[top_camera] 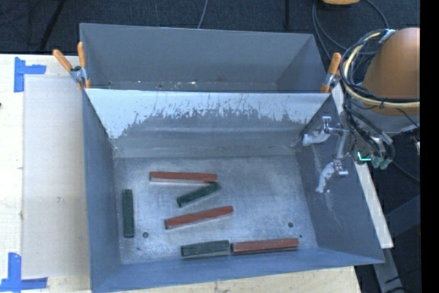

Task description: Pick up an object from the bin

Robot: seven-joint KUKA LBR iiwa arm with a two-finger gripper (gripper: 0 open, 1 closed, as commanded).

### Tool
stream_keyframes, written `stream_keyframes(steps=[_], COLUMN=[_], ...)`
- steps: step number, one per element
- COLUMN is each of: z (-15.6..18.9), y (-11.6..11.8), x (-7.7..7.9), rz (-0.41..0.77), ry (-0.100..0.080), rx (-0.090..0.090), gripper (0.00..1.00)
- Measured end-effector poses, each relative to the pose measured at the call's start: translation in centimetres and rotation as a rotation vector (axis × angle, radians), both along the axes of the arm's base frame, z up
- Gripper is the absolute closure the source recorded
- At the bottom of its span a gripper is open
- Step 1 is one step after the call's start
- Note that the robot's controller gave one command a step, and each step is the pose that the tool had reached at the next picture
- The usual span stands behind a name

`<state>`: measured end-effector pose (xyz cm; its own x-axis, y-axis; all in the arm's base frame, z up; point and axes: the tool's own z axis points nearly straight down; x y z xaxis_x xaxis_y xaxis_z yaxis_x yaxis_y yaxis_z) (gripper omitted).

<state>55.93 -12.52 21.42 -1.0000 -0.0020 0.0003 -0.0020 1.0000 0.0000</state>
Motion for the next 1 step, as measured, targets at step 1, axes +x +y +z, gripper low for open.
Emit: stream_keyframes(steps=[1], z=[0.00], y=[0.00], x=[0.00], rz=[0.000], ry=[0.000], rx=[0.000], gripper=[0.00])
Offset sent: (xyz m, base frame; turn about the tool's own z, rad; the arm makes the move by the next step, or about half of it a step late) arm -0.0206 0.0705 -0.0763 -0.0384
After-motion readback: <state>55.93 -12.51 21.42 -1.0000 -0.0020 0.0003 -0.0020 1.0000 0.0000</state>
